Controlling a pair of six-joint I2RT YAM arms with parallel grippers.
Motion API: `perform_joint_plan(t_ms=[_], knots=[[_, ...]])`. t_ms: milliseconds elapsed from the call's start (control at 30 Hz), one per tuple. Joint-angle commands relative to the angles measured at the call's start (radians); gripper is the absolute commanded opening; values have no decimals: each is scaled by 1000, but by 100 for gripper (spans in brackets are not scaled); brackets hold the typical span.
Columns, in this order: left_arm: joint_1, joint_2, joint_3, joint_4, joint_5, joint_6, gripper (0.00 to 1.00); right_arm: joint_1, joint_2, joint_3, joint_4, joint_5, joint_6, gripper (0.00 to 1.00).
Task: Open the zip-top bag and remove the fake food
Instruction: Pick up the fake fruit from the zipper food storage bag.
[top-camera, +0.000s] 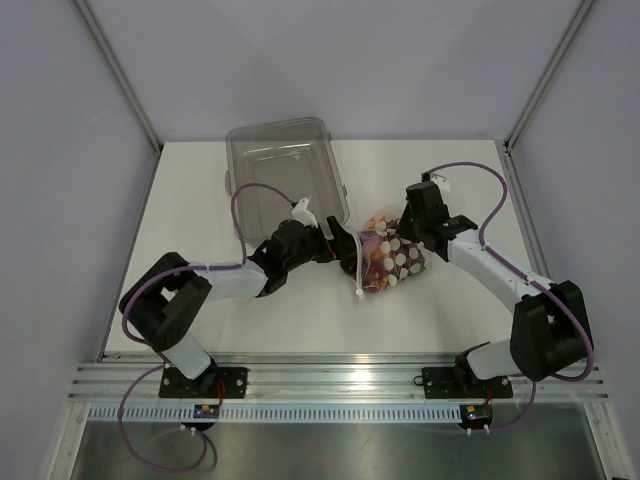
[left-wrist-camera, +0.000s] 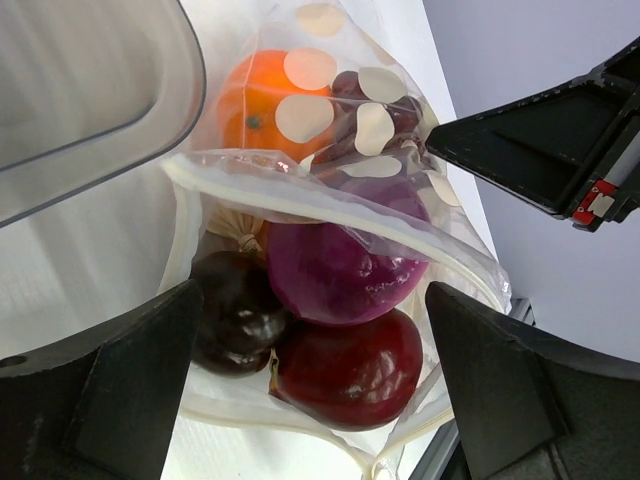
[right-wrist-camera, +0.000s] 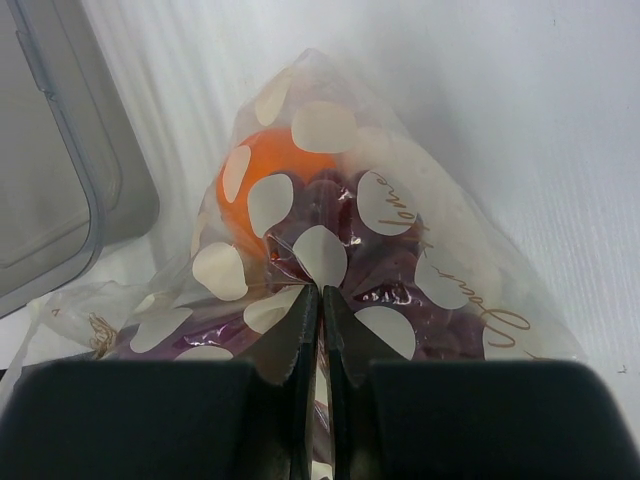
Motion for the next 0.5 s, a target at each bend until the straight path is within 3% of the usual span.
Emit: perform_joint_plan(t_ms=[0, 467], knots=[[-12, 17, 60, 50, 23, 28, 97, -4, -32, 0, 36, -23, -10, 12], [-62, 102, 199, -84, -3, 144, 99, -4, -17, -3, 57, -85, -10, 11]])
